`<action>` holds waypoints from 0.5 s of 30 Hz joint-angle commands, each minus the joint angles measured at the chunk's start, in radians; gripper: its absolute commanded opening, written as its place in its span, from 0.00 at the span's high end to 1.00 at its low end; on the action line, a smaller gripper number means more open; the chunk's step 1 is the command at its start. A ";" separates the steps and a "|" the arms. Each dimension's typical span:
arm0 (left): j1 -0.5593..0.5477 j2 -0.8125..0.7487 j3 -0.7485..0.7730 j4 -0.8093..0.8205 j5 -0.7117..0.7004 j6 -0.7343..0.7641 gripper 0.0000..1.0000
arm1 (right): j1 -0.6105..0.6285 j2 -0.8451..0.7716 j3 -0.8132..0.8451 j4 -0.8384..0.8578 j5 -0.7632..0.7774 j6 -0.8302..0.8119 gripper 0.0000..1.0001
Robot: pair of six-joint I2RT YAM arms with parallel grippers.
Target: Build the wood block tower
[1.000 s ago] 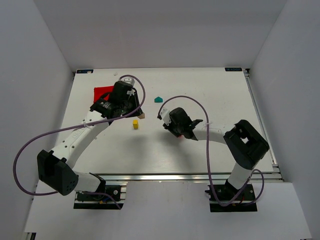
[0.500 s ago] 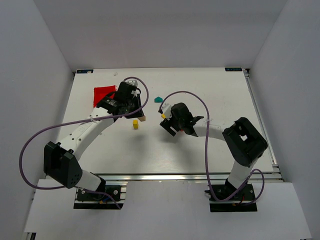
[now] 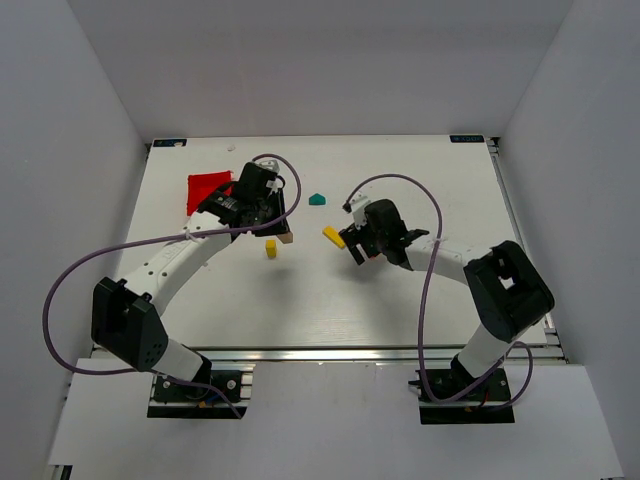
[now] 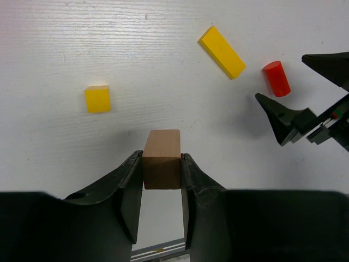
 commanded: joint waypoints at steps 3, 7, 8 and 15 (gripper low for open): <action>-0.004 -0.003 0.039 0.013 0.020 0.012 1.00 | -0.070 0.014 -0.024 -0.048 -0.033 0.094 0.14; -0.004 0.003 0.042 0.017 0.026 0.015 1.00 | -0.099 0.015 -0.013 -0.056 -0.108 0.103 0.14; -0.004 0.006 0.043 0.014 0.023 0.014 1.00 | -0.104 0.025 -0.004 -0.059 -0.171 0.108 0.14; -0.004 0.011 0.050 0.006 0.020 0.021 1.00 | -0.127 0.029 0.005 -0.062 -0.212 0.131 0.14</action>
